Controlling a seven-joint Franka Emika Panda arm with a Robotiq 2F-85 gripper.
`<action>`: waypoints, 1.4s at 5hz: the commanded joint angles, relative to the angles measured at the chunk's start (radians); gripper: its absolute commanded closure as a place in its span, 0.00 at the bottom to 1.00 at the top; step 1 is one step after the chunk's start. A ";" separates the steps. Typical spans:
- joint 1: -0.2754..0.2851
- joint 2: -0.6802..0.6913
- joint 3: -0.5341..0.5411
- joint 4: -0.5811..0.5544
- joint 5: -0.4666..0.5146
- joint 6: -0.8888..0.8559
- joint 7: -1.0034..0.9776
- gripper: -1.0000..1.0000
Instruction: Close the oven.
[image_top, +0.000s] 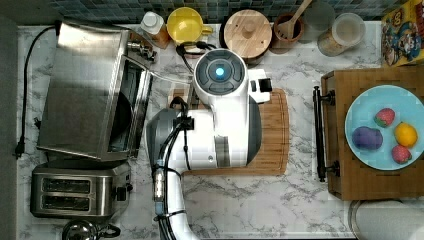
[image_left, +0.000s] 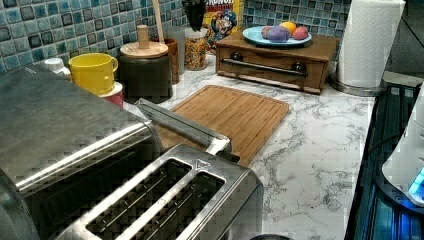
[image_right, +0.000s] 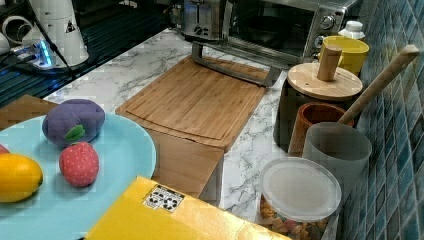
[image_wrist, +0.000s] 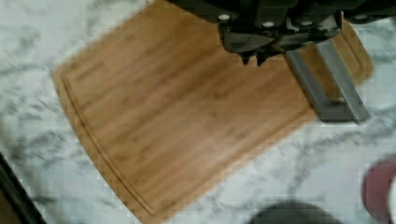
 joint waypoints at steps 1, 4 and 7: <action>-0.073 -0.073 -0.041 -0.250 0.327 0.157 -0.430 1.00; -0.082 -0.121 -0.030 -0.449 0.842 0.372 -0.991 1.00; -0.076 -0.015 -0.072 -0.456 1.231 0.366 -1.420 1.00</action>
